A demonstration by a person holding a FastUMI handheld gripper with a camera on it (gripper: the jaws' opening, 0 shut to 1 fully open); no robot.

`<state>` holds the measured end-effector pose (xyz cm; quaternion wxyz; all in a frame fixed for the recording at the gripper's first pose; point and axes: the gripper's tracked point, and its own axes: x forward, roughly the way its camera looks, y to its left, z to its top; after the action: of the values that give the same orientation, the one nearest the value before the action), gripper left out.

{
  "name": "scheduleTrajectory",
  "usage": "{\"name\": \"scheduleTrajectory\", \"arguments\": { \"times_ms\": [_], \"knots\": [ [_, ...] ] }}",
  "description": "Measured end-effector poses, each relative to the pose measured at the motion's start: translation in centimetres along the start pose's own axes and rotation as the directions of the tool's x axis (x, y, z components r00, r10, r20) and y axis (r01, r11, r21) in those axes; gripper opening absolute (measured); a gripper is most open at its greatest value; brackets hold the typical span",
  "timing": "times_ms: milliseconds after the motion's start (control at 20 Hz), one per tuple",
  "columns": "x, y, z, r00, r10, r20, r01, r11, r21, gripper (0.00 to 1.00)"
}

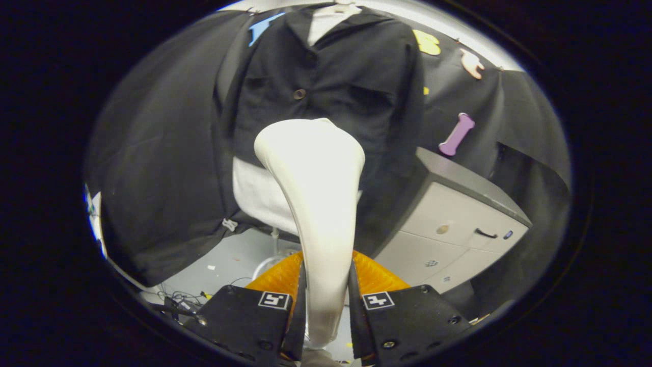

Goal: Iron the clothes twice with a garment steamer, once on the left side and once on the right side.

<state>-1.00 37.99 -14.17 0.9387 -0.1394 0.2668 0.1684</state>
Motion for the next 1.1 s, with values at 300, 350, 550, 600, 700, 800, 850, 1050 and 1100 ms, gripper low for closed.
{"name": "scheduleTrajectory", "arguments": {
  "times_ms": [300, 350, 550, 600, 700, 800, 850, 1050, 1100],
  "knots": [
    [-4.7, -11.3, 2.1, 0.994, -0.092, 0.051, 0.084, 0.988, 0.133, 0.39],
    [-5.5, -13.1, 2.0, 0.995, -0.084, 0.058, 0.073, 0.984, 0.159, 0.39],
    [-9.9, -21.3, 2.7, 0.986, -0.097, 0.139, 0.066, 0.975, 0.212, 0.39],
    [-10.6, -22.8, 2.6, 0.984, -0.101, 0.150, 0.067, 0.973, 0.220, 0.39],
    [-11.7, -25.8, 2.1, 0.981, -0.101, 0.166, 0.060, 0.969, 0.239, 0.39],
    [-12.6, -28.4, 1.4, 0.980, -0.100, 0.173, 0.053, 0.965, 0.256, 0.39],
    [-13.0, -29.7, 1.0, 0.979, -0.105, 0.175, 0.056, 0.963, 0.264, 0.39],
    [-14.5, -34.2, -0.3, 0.976, -0.128, 0.178, 0.070, 0.950, 0.304, 0.39],
    [-14.8, -35.0, -0.5, 0.975, -0.134, 0.178, 0.073, 0.947, 0.314, 0.39]
  ]
}}
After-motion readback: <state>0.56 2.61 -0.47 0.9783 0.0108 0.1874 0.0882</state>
